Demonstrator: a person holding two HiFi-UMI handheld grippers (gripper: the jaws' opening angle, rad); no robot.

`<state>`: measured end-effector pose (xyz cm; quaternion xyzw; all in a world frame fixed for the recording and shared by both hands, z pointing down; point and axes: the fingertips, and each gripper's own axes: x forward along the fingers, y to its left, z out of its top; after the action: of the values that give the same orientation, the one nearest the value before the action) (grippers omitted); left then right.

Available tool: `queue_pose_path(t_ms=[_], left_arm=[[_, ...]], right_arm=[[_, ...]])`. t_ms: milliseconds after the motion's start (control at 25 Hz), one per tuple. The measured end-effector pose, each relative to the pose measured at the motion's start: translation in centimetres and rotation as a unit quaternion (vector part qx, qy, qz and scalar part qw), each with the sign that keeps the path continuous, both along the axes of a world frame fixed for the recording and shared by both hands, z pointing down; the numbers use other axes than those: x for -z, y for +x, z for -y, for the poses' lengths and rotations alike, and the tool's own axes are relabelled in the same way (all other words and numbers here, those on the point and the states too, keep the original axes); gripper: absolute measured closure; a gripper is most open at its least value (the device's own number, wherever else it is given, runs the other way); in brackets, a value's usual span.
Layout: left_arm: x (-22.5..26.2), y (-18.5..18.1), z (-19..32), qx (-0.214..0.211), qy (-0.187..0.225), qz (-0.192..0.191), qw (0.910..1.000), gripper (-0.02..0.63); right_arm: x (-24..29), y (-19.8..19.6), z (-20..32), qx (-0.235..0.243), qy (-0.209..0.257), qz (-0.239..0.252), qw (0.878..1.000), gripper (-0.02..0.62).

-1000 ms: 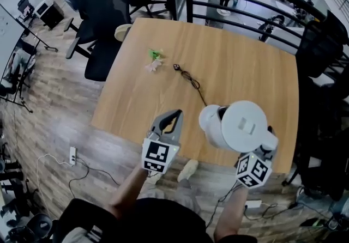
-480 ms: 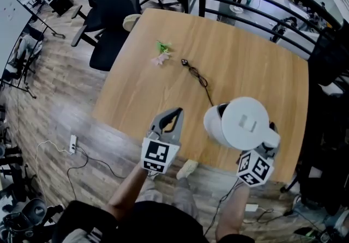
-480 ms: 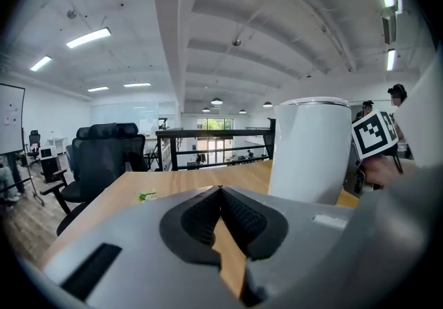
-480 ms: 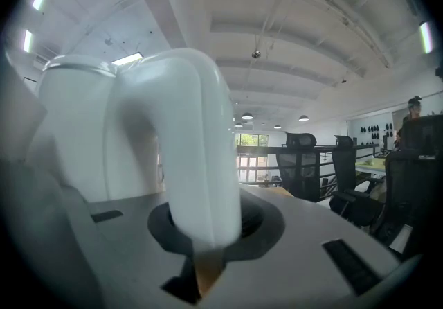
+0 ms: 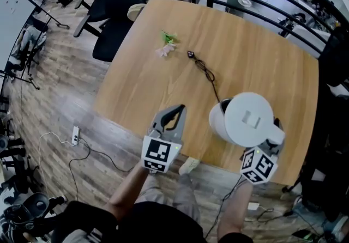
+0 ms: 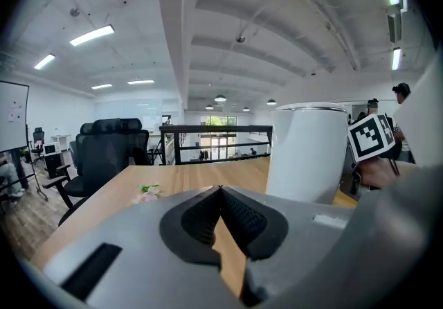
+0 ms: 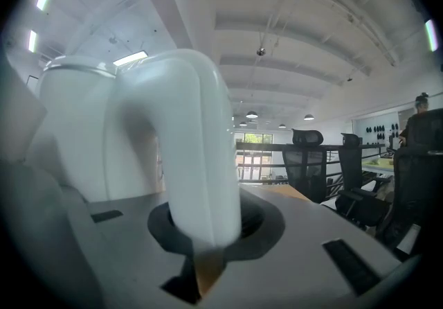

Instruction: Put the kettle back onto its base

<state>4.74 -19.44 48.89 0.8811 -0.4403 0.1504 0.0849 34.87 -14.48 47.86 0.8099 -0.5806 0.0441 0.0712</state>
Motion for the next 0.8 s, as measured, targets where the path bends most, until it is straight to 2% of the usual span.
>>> queue_pose_path(t_ms=[800], left_arm=[[-3.0,0.0,1.0,0.011,-0.025,0.006,0.9996,0.606]], right_arm=[[-3.8,-0.3,2.5,0.017,-0.012,-0.002,1.000,0.545]])
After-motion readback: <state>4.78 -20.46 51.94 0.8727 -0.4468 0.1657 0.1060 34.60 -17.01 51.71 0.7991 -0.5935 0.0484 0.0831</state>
